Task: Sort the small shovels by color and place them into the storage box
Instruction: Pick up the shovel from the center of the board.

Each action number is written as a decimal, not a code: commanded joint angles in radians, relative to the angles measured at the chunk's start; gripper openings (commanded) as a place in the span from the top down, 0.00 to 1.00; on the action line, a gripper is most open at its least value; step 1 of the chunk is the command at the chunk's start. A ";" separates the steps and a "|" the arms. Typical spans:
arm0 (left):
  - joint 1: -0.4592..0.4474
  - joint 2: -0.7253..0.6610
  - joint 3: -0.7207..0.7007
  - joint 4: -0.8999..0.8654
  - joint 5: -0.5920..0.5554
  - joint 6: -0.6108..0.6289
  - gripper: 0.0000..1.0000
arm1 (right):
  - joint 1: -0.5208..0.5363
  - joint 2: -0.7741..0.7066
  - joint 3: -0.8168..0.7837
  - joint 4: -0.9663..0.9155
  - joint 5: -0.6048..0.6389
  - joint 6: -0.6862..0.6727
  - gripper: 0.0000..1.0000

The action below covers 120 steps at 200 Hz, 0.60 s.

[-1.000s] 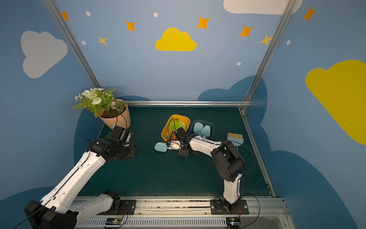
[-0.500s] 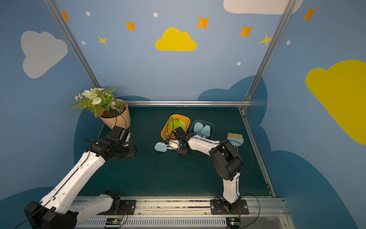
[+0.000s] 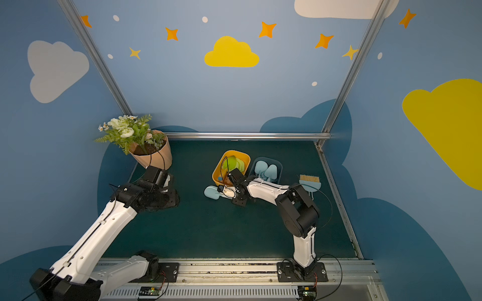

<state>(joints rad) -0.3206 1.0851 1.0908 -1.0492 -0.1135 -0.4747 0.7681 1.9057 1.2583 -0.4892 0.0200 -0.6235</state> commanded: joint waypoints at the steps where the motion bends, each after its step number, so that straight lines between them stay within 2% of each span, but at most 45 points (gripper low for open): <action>1: 0.007 -0.019 -0.002 -0.023 -0.012 0.014 0.51 | 0.009 -0.024 -0.002 -0.061 -0.052 0.046 0.56; 66: 0.010 -0.026 0.006 -0.031 -0.017 0.013 0.50 | 0.012 -0.024 0.035 -0.117 -0.087 0.134 0.55; 120: 0.012 -0.034 0.007 -0.039 -0.023 0.016 0.50 | 0.005 0.034 0.101 -0.142 -0.048 0.183 0.53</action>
<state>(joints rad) -0.3141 1.0706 1.0908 -1.0672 -0.1280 -0.4744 0.7742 1.9060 1.3132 -0.5880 -0.0414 -0.4843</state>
